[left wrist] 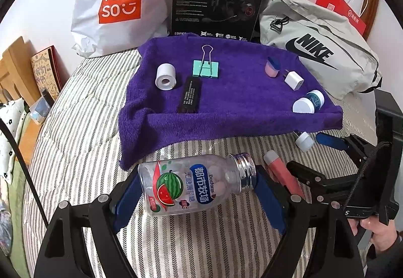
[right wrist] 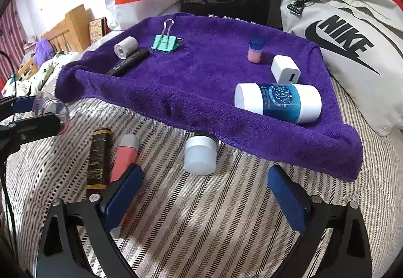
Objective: Organize rigid objects
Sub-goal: 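Grasp the small white USB light with the right gripper while the left holds the clear bottle, then carry the USB light onto the towel and open the right gripper while the left holds the bottle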
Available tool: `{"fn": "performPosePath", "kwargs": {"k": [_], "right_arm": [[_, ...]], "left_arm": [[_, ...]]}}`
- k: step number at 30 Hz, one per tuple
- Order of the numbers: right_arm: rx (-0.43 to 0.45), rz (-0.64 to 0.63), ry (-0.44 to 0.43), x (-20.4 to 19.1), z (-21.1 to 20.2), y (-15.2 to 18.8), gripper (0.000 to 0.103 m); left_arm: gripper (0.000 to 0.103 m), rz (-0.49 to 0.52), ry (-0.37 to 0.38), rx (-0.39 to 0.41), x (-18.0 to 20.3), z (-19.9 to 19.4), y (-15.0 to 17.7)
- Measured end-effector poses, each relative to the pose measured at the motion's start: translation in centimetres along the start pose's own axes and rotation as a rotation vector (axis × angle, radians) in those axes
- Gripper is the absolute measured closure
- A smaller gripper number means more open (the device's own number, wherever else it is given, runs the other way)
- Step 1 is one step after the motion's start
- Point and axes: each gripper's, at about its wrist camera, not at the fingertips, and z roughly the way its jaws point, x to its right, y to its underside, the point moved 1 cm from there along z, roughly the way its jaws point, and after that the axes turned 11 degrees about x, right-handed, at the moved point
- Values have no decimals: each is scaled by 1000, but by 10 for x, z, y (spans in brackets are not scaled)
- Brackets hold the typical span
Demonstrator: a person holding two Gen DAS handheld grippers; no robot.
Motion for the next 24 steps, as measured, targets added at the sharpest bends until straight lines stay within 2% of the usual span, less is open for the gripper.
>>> {"fn": "performPosePath", "kwargs": {"k": [2,4,8,15,20,24], "right_arm": [[13,-3,-17,-1,-3,0,15],[14,-4,-19,-1,-3,-1,17],[32,17,-25,2,-6,-2,35],[40,43,-24,8,-6,-5,56],[42,5,-47,-1,-4,-8,77],[43,3,-59,-4,-3,-9,79]], "left_arm": [[19,2,-2,-2,0,1,0],[19,4,-3,-2,0,1,0],[19,6,0,-12,1,3,2],[19,20,-11,-28,3,7,3],[19,22,-14,-21,3,6,2],[19,9,0,-12,1,2,2]]}}
